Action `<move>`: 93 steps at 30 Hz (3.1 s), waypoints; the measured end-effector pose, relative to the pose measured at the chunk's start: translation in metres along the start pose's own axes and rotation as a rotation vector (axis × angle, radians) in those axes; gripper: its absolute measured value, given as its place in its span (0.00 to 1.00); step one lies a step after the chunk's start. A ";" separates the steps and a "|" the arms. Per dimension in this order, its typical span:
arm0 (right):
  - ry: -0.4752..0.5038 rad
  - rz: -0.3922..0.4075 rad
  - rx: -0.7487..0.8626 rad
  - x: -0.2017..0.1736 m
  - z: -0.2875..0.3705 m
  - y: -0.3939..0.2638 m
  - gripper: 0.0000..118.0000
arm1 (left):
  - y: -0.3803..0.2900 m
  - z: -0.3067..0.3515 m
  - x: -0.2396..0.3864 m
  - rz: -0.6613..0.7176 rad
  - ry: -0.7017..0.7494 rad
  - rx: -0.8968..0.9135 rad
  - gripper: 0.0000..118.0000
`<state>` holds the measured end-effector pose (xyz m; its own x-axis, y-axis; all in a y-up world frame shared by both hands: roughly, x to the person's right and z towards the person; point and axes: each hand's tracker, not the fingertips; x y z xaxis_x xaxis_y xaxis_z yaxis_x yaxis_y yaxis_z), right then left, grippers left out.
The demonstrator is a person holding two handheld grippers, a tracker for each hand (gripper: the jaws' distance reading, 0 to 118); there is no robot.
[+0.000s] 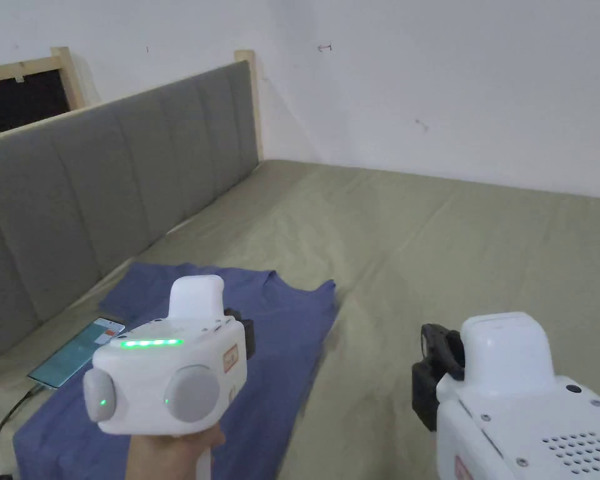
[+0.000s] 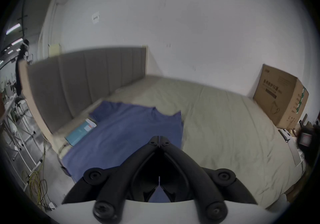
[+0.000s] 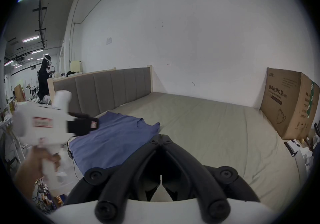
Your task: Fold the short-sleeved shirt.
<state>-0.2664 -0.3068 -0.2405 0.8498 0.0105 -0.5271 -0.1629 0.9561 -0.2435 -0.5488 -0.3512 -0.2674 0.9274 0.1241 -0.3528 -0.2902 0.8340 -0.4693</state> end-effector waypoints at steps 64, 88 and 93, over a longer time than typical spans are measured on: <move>-0.561 -0.365 -0.021 0.237 0.161 -0.036 0.00 | -0.014 0.002 0.401 -0.081 -0.902 -0.493 0.05; -0.509 -0.377 -0.156 0.242 0.139 -0.065 0.00 | -0.090 -0.009 0.374 -0.232 -0.766 -0.538 0.98; -0.450 -0.333 -0.179 0.222 0.120 -0.061 0.00 | -0.067 -0.011 0.292 -0.182 -0.569 -0.439 0.17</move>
<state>-0.0079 -0.3272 -0.2444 0.9926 -0.1210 -0.0105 0.1003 0.8652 -0.4913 -0.2612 -0.3762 -0.3478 0.9143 0.3630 0.1794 -0.0771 0.5910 -0.8030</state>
